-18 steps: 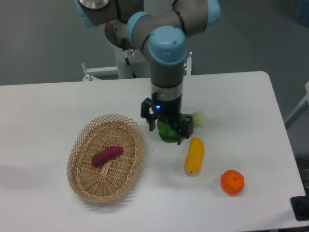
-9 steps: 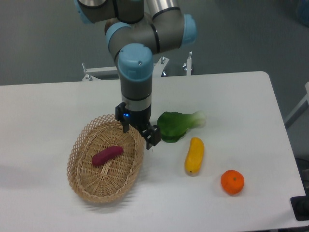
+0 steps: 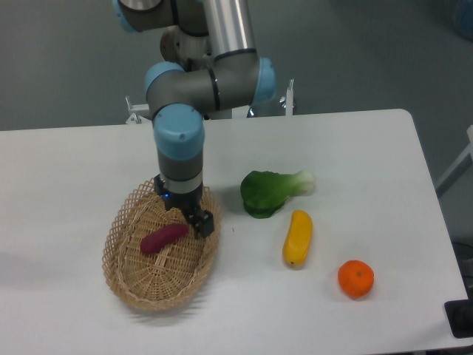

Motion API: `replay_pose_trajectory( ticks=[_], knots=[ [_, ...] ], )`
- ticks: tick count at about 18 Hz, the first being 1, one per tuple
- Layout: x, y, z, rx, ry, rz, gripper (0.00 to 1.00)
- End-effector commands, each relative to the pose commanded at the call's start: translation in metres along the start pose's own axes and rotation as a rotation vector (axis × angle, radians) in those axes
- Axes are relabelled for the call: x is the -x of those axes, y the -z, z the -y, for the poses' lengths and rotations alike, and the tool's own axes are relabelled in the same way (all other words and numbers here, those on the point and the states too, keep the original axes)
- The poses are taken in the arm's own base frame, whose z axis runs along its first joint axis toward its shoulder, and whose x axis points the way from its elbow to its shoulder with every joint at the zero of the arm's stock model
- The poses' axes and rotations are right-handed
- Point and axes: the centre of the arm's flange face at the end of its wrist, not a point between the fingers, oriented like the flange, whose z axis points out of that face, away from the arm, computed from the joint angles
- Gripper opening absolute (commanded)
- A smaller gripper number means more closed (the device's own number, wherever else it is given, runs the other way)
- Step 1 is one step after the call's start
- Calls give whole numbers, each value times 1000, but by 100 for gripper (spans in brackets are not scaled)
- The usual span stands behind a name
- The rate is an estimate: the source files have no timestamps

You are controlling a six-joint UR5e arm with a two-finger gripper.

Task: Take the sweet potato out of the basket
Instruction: 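Lower the gripper into the basket and close on the sweet potato, then lift the sweet potato out of the basket and carry it away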

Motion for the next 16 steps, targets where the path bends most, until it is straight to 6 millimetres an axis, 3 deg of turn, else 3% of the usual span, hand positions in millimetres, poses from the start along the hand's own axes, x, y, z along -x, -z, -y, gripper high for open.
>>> replay_pose_trajectory(
  ticks=[11, 16],
  knots=[
    [-7, -34, 21, -4, 40, 1, 100],
    [-2, -34, 22, 13, 32, 35, 55]
  ],
)
